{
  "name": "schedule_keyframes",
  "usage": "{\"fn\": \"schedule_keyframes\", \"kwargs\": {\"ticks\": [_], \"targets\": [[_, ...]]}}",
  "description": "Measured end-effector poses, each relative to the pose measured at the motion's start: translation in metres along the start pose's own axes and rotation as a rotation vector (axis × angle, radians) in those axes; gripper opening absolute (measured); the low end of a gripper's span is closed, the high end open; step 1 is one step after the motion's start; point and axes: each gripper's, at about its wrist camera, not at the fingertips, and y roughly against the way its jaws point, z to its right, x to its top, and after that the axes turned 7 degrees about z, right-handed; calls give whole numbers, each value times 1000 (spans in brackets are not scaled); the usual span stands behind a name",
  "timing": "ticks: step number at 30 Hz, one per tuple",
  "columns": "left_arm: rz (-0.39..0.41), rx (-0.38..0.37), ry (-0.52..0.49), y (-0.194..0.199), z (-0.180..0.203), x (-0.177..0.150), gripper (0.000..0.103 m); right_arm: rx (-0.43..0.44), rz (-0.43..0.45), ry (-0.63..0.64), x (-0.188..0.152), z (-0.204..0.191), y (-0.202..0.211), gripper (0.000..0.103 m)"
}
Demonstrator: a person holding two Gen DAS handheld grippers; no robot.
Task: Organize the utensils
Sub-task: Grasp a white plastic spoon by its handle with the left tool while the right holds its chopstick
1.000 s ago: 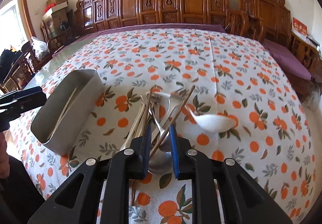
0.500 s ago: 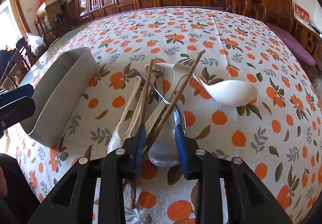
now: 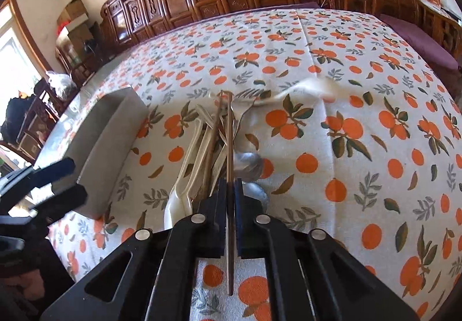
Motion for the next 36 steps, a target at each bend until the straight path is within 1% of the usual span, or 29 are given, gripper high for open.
{"fn": "schedule_keyframes", "kwargs": {"ticks": [6, 11, 21, 22, 23, 25, 27, 30, 32, 36], "targets": [[-22, -13, -8, -7, 11, 0, 57, 17, 52, 2, 6, 7, 19, 6], [-56, -27, -16, -20, 22, 4, 57, 21, 93, 8, 13, 18, 30, 6], [-137, -51, 45, -59, 28, 9, 56, 61, 165, -30, 24, 33, 51, 6], [-145, -53, 53, -63, 28, 9, 54, 60, 168, -34, 25, 34, 51, 6], [-152, -58, 59, -66, 28, 9, 48, 60, 168, -37, 26, 36, 51, 6], [-167, -66, 80, -73, 26, 11, 45, 59, 167, -39, 26, 36, 50, 6], [-175, -67, 100, -78, 24, 12, 39, 60, 167, -38, 27, 36, 48, 6], [-188, -69, 144, -87, 19, 14, 37, 65, 166, -36, 27, 36, 46, 6], [-205, -60, 152, -92, 18, 15, 33, 67, 164, -36, 27, 36, 45, 6], [-243, -50, 173, -101, 14, 13, 31, 66, 160, -34, 26, 34, 43, 6]]}}
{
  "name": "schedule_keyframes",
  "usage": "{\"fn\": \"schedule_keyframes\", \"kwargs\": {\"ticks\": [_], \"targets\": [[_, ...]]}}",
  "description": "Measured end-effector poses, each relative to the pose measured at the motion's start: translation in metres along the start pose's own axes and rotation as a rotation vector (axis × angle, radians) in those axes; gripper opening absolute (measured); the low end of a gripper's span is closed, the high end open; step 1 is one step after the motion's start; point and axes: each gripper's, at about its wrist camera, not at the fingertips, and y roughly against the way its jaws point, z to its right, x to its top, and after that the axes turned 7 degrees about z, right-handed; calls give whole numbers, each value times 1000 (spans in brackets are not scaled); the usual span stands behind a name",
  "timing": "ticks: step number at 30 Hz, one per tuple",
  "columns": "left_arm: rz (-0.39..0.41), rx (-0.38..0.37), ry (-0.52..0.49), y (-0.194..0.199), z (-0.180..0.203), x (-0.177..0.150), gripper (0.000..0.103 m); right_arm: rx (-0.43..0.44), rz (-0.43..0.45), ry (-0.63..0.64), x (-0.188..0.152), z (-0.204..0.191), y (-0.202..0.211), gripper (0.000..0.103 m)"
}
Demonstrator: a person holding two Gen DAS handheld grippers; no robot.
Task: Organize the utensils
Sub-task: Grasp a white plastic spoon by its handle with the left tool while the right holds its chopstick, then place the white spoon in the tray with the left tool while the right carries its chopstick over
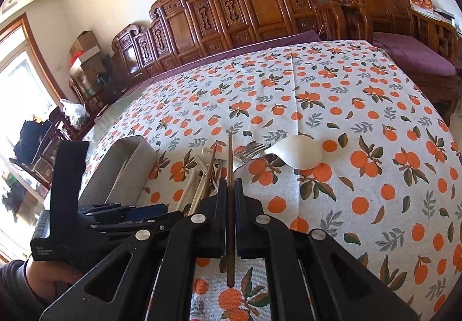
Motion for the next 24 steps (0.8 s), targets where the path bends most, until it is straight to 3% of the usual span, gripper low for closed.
{"fn": "schedule_keyframes", "kwargs": {"ticks": [4, 6, 13, 24], "targets": [[-8, 4, 4, -2, -2, 1, 22, 3, -2, 4, 0, -2, -1, 6], [-11, 3, 3, -2, -3, 1, 6, 4, -4, 8, -1, -3, -1, 6], [-9, 24, -18, 8, -9, -4, 6, 7, -12, 22, -4, -10, -2, 6], [85, 81, -90, 60, -17, 2, 6, 33, -12, 67, -10, -33, 1, 6]]}}
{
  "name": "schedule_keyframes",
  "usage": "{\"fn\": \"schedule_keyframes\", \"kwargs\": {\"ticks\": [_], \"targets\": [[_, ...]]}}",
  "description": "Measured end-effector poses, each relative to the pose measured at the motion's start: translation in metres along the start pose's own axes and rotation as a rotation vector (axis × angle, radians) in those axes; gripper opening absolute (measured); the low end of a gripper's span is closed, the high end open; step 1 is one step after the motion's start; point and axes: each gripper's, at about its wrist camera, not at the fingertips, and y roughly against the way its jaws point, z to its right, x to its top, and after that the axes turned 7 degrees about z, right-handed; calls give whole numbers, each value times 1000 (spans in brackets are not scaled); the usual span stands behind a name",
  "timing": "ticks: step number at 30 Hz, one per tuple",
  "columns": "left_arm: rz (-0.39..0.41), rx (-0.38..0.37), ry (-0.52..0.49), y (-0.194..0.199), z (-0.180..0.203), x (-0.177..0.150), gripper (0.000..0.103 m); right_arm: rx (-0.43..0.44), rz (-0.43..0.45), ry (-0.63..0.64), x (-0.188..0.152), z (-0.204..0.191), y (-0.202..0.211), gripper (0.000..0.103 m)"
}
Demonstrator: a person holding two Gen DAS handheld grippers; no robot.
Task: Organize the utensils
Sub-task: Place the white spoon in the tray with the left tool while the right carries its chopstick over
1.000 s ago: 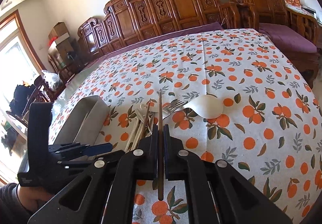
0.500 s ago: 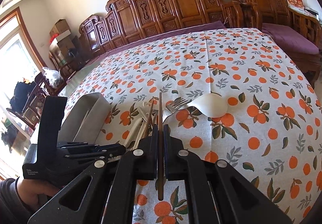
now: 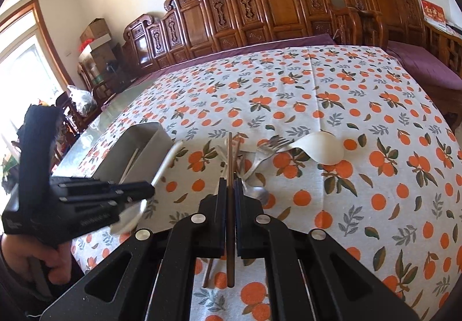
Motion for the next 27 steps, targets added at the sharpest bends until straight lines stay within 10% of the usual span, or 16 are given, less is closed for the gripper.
{"fn": "schedule_keyframes", "kwargs": {"ticks": [13, 27], "targets": [[96, 42, -36, 54, -31, 12, 6, 52, 16, 28, 0, -24, 7, 6], [29, 76, 45, 5, -85, -2, 6, 57, -20, 46, -5, -27, -6, 6]]}}
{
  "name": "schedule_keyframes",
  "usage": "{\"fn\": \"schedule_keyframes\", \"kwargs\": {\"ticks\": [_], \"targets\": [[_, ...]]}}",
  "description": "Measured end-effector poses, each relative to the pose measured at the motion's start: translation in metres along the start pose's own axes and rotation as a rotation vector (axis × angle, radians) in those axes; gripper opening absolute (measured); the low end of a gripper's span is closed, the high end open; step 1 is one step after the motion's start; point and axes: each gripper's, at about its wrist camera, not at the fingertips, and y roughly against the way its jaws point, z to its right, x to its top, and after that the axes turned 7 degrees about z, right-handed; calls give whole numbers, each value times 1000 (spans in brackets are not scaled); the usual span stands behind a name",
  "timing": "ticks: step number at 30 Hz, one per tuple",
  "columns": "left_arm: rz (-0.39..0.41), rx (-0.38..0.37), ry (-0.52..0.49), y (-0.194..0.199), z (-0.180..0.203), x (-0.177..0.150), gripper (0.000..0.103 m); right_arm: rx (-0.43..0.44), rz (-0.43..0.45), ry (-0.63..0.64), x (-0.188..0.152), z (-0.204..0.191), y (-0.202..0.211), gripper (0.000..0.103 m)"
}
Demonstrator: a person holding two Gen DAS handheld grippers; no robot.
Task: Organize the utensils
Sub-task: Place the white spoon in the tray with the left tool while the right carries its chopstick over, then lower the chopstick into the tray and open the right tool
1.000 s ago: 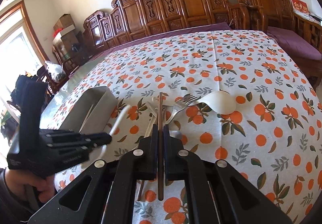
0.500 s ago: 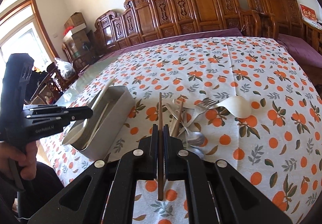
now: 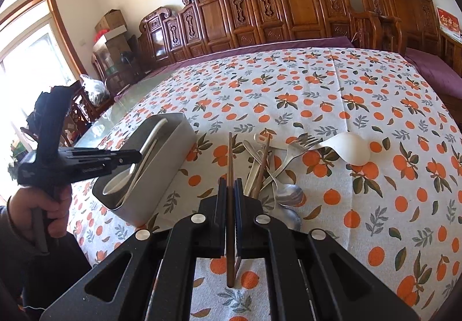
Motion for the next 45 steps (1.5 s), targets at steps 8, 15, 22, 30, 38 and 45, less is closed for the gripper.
{"fn": "schedule_keyframes", "kwargs": {"ticks": [8, 15, 22, 30, 38, 45], "targets": [[-27, -4, 8, -17, -3, -12, 6, -6, -15, 7, -2, -1, -5, 6], [-27, -14, 19, -17, -6, -13, 7, -16, -24, 15, -4, -2, -8, 6], [40, 1, 18, 6, -13, -8, 14, -17, -12, 23, -2, -9, -3, 6], [103, 0, 21, 34, -34, -3, 14, 9, 6, 75, 17, -44, -1, 6], [117, -12, 32, 45, -53, -3, 14, 46, -11, 120, 31, -93, -23, 6], [112, -19, 48, 44, -69, -6, 14, 48, -54, 149, 35, -129, -60, 6]]}}
